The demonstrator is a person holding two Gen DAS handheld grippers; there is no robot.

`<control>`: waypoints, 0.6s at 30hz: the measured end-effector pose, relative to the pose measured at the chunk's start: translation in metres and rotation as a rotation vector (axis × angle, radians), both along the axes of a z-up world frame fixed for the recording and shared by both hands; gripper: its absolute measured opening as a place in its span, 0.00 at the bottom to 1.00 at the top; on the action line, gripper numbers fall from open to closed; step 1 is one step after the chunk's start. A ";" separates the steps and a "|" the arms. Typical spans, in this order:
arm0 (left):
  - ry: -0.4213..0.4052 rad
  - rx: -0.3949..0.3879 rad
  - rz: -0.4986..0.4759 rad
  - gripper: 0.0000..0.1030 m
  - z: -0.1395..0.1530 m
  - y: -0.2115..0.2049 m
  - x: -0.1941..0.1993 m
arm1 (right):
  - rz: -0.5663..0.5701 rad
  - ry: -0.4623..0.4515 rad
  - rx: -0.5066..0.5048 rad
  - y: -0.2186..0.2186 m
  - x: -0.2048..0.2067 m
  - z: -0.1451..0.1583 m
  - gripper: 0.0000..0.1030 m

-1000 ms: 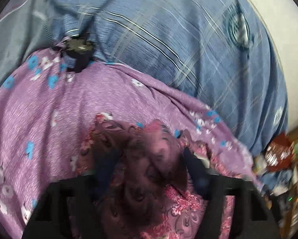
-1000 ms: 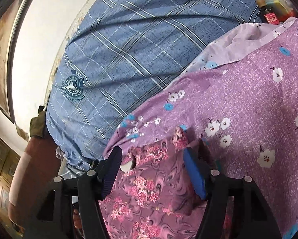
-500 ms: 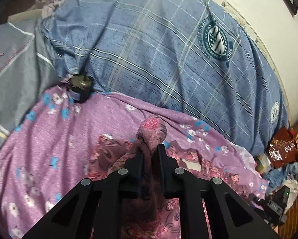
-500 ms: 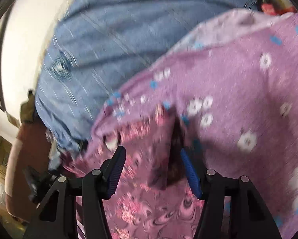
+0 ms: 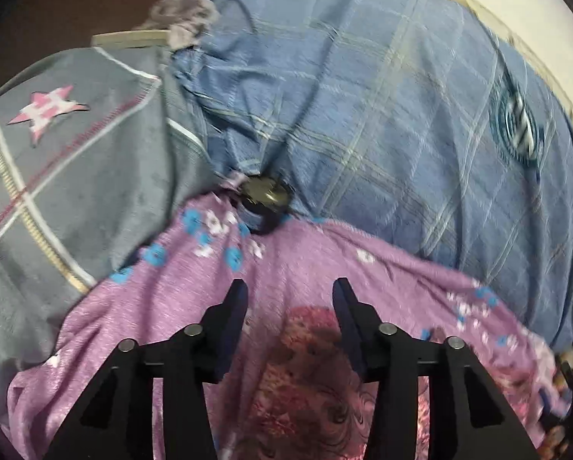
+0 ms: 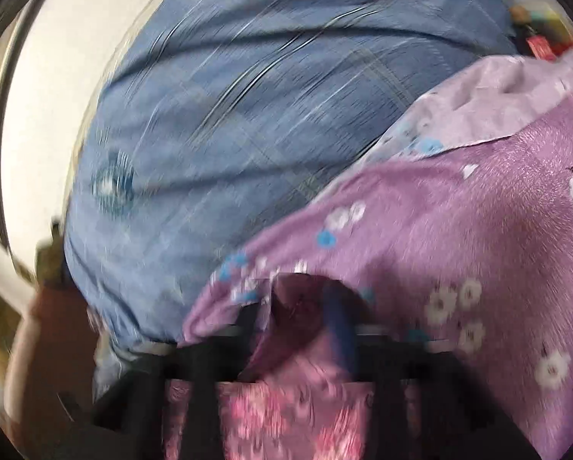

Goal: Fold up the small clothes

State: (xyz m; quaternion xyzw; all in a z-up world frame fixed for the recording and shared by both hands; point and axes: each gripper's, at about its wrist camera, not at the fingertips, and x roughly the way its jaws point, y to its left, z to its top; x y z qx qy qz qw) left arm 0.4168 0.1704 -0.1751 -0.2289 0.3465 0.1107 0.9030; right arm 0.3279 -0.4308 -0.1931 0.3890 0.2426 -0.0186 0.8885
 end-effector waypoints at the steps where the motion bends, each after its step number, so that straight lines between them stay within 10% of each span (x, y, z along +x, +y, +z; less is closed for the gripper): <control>1: -0.005 0.003 -0.007 0.46 0.002 -0.001 -0.002 | -0.021 -0.009 0.008 -0.004 -0.002 -0.002 0.82; 5: 0.034 0.060 -0.017 0.46 0.001 -0.003 -0.007 | 0.097 0.035 -0.030 0.011 -0.003 0.004 0.77; 10: 0.092 0.043 0.033 0.46 -0.001 0.009 -0.016 | 0.308 0.134 -0.215 0.082 -0.007 0.009 0.40; 18: 0.283 0.184 -0.027 0.46 -0.036 -0.008 -0.002 | 0.474 0.296 -0.333 0.162 0.017 -0.030 0.34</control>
